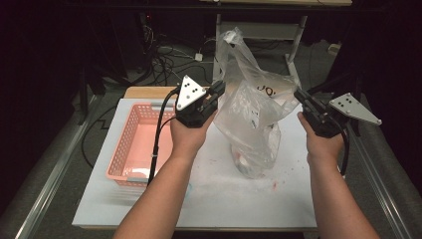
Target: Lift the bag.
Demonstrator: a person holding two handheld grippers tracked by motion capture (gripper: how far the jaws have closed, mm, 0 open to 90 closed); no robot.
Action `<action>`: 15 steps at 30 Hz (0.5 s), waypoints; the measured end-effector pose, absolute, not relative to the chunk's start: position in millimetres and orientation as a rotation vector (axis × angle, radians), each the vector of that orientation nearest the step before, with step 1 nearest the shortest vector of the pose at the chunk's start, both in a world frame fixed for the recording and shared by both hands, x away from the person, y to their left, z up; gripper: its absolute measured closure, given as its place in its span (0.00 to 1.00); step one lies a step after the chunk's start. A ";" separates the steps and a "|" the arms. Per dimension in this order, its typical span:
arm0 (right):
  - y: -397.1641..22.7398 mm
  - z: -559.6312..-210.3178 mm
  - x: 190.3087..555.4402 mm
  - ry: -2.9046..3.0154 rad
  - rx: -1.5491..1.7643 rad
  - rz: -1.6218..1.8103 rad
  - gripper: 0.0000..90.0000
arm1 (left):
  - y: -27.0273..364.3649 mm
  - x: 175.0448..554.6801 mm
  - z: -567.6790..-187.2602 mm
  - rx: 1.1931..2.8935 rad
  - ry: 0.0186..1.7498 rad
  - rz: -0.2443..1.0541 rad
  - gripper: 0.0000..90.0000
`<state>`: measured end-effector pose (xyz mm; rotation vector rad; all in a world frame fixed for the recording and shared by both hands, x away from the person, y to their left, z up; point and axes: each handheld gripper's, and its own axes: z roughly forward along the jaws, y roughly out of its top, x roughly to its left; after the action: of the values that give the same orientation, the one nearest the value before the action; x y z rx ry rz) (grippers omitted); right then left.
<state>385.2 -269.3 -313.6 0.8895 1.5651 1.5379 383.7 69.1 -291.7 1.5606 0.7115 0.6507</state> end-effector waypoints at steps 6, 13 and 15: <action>-274.7 -312.3 384.5 1.560 0.894 1.530 1.00 | 76.9 378.7 -290.8 1.569 0.721 0.637 0.76; -277.9 -313.6 384.0 1.563 0.896 1.524 1.00 | 95.8 359.1 -290.6 1.547 0.714 0.642 0.66; -278.2 -314.1 383.8 1.564 0.901 1.524 1.00 | 101.9 353.5 -293.9 1.545 0.721 0.643 0.64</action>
<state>383.8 -278.2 -314.1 0.9012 1.5641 1.5235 353.5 101.9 -293.9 1.5454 0.7205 0.6434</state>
